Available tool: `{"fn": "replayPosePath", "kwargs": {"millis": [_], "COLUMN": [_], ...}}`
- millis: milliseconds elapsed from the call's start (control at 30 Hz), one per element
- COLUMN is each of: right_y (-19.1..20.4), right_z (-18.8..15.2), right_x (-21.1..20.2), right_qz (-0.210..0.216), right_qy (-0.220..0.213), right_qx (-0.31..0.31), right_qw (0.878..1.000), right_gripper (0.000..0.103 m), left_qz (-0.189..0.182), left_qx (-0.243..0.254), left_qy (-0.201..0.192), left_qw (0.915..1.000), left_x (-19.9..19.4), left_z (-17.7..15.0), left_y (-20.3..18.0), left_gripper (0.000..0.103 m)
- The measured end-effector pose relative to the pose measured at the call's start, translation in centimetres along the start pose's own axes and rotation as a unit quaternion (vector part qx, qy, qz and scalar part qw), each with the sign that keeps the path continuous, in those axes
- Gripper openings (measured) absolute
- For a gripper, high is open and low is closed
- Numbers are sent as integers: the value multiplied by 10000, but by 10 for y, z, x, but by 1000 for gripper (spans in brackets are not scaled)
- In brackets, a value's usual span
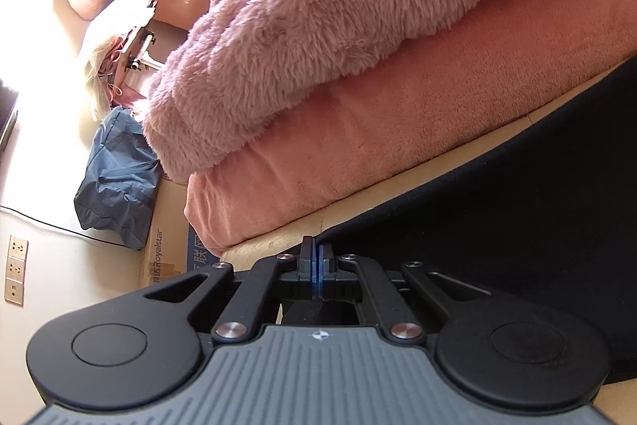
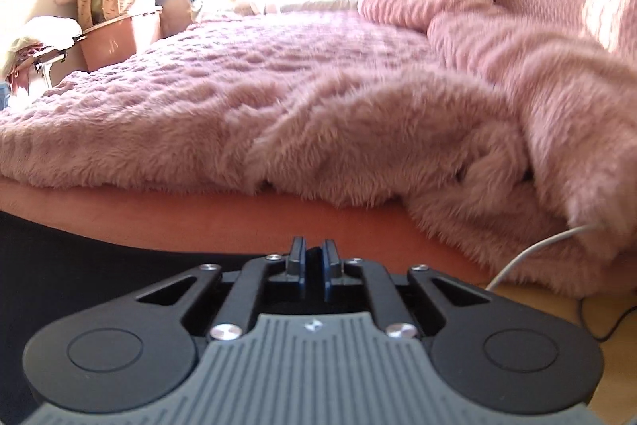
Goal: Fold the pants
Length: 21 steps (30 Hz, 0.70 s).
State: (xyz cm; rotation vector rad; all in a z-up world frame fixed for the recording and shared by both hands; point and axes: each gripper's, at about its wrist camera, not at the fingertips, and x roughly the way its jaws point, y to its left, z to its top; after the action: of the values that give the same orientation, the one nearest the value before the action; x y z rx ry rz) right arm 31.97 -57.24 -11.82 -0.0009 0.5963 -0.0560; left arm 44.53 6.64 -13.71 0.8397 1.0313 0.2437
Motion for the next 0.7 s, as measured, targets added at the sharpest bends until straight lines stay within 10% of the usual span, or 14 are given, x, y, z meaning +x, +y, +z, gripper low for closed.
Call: {"fn": "replayPosePath", "kwargs": {"millis": [233,700], "right_y": [5,2], "right_z": [8,-11], "right_x": [-52,54], "right_qz": [-568,-1499], "right_qy": [-509,708], "right_qx": [75,199], "right_qw": [9971,9860], "right_gripper": [0,2], "left_qz": [-94,173], "left_qx": [82,817], "left_qy": [-211,-103], "left_qw": [9997,9965], "left_x": [-18,22], "left_z": [5,25], "left_y": [17,-28], "left_gripper": [0,0]}}
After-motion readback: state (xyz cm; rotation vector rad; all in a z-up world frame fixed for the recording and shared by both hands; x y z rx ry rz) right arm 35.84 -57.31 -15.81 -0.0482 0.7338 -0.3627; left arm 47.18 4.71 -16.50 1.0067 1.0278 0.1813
